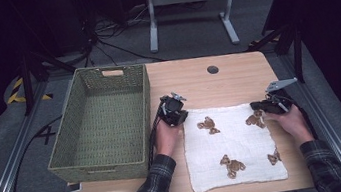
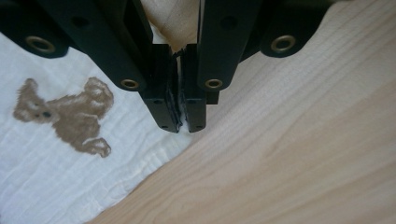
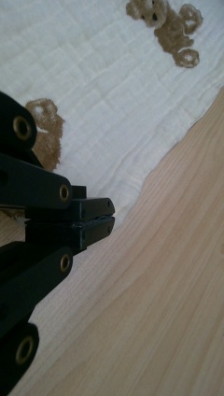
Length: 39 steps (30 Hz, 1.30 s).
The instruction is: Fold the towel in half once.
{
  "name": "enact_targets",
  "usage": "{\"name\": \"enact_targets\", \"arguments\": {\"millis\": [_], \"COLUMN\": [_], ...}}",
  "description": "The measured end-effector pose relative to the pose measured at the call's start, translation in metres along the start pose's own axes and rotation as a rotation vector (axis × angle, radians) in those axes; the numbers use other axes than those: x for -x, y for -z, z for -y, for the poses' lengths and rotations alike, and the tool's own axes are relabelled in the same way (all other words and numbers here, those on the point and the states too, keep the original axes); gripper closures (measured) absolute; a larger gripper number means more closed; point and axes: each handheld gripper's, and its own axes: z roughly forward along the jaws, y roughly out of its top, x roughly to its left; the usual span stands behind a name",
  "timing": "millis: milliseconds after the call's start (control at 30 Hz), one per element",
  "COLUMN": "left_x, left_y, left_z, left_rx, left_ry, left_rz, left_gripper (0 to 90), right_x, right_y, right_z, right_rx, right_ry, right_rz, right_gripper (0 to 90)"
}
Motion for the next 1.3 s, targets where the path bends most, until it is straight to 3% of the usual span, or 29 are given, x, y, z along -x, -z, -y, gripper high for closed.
{"name": "enact_targets", "arguments": {"millis": [133,300,467,867,1300], "left_x": [0.002,0.009,0.013,0.042,0.067], "left_y": [0.012,0.018,0.025,0.048,0.069], "left_z": [-0.005,-0.003,0.004,0.013,0.029], "left_rx": [0.026,0.025,0.006,-0.001,0.020], "left_ry": [-0.001,-0.028,-0.024,-0.072,-0.117], "left_rz": [-0.010,-0.004,0.003,-0.005,0.017], "left_gripper": [85.9,85.9,85.9,85.9,86.0], "right_x": [-0.003,-0.011,-0.019,-0.047,-0.068], "right_y": [0.014,0.023,0.033,0.063,0.087], "right_z": [-0.004,-0.005,0.000,0.012,0.035], "right_rx": [0.046,0.052,0.054,0.072,0.081], "right_ry": [0.005,0.022,0.025,0.048,0.058], "right_rz": [0.001,0.003,0.000,-0.022,-0.051], "right_gripper": [90.0,90.0,90.0,90.0,90.0]}}
